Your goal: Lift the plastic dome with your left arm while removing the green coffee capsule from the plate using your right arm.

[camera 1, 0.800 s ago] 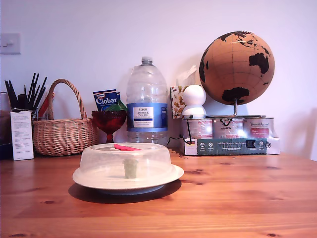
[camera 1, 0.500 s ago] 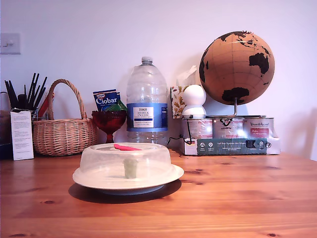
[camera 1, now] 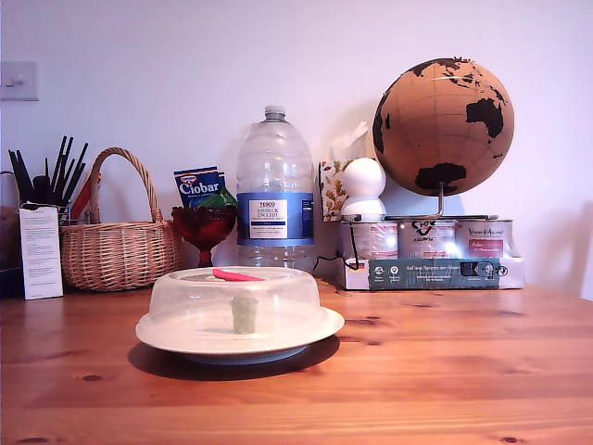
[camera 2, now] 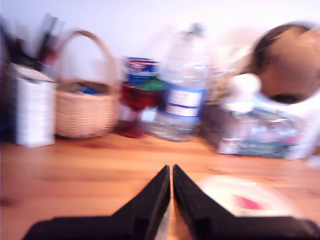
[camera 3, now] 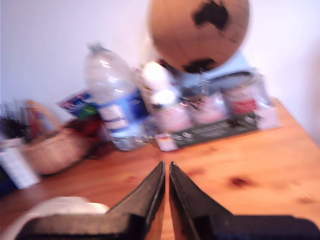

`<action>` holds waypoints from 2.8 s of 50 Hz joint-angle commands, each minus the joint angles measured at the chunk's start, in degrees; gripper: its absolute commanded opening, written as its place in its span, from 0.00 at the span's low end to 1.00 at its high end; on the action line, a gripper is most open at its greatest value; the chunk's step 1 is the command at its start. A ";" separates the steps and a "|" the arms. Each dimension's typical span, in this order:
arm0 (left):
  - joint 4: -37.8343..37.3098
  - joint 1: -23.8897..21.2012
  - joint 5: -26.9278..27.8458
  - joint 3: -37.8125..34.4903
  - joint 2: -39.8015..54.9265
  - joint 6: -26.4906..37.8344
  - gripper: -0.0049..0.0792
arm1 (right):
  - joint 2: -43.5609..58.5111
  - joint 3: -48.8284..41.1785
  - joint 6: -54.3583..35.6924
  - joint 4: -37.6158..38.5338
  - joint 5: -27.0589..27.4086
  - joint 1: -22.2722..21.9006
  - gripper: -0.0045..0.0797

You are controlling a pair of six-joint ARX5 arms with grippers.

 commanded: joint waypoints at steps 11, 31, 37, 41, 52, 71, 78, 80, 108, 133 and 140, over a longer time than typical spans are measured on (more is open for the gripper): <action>-8.13 -0.15 10.14 5.99 0.52 -4.39 0.03 | 3.13 11.30 0.63 -11.50 -8.61 0.33 0.04; -11.28 -0.17 22.82 14.88 17.64 -6.03 0.03 | 23.08 22.29 0.48 -15.56 -24.17 1.03 0.04; -11.23 -0.17 24.57 18.12 25.16 -4.13 0.03 | 31.06 25.11 0.46 -15.12 -27.15 1.88 0.04; -10.32 -0.20 26.27 19.87 30.49 -3.48 0.03 | 36.72 26.62 0.48 -14.69 -29.53 2.62 0.04; -4.66 -2.95 27.28 24.79 43.89 -0.02 0.03 | 51.60 31.01 0.48 -9.92 -32.06 5.81 0.04; -0.46 -7.78 24.70 31.41 62.01 6.64 0.03 | 71.82 43.01 0.39 -1.81 -30.62 15.72 0.04; 2.23 -9.70 23.80 33.09 67.95 6.86 0.03 | 78.49 46.45 -1.44 -0.90 -28.11 19.45 0.04; 2.91 -10.16 23.15 33.57 69.42 7.06 0.03 | 80.41 47.39 -1.57 -0.90 -27.28 20.26 0.04; 4.02 -14.25 20.00 44.89 87.60 8.57 0.03 | 99.19 58.77 -3.89 -0.57 -23.98 25.55 0.04; 3.96 -15.54 23.96 48.37 94.27 9.79 0.03 | 103.62 60.24 -6.12 -0.48 -25.05 25.81 0.04; 4.11 -15.61 26.69 48.46 94.25 11.13 0.03 | 103.62 61.53 -8.46 -0.52 -27.63 25.53 0.04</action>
